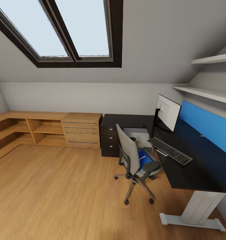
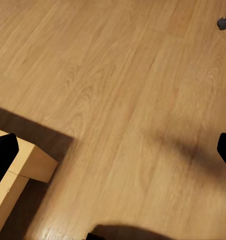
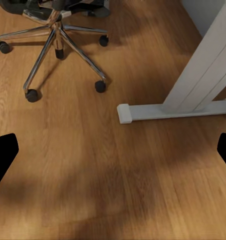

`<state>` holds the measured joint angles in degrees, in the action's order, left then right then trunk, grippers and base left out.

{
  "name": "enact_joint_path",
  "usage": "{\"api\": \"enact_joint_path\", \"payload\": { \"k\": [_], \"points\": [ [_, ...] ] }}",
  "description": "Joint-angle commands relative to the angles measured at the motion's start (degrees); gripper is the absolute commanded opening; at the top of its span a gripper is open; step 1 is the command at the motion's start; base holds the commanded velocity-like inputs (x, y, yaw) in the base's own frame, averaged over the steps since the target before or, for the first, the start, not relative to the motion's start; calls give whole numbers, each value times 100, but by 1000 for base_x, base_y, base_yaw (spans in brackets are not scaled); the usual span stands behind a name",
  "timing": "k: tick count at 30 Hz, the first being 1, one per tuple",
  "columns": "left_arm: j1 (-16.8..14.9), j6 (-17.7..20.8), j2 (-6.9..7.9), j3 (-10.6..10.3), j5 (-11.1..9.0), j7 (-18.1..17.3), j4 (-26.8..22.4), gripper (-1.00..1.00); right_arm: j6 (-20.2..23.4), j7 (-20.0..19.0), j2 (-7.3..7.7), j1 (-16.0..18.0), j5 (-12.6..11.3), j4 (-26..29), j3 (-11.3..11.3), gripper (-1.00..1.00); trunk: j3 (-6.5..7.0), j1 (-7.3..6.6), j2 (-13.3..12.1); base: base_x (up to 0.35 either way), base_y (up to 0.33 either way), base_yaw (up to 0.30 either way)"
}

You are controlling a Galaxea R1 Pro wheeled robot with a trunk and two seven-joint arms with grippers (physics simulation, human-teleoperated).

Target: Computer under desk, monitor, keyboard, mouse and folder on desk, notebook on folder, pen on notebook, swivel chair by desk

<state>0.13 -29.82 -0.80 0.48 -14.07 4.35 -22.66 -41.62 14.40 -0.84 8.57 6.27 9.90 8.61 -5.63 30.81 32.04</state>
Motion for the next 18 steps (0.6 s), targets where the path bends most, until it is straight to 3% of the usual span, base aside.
{"api": "enact_joint_path", "payload": {
  "k": [1, 7, 11, 18],
  "points": [
    [2, -3, -7, 4, 19, 30, -10, 100, -8, 27, -5, 4, 60, 16, 35, 100, -28, 25, 51, 0, 0, 0],
    [0, 54, -50, -1, 23, 34, -14, 100, 70, 29, -39, 10, 57, 367, 29, 100, -136, 157, 291, 0, 0, 0],
    [-5, 392, -131, -6, 23, 51, -22, 100, 428, 33, -69, 115, 17, 780, 27, 100, -207, 244, 452, 0, 0, 0],
    [-19, 1002, -176, -12, 42, 45, -408, 100, 1310, 17, -101, 743, -308, 1077, 27, 100, -333, 398, 732, 0, 0, 0]
  ]
}}
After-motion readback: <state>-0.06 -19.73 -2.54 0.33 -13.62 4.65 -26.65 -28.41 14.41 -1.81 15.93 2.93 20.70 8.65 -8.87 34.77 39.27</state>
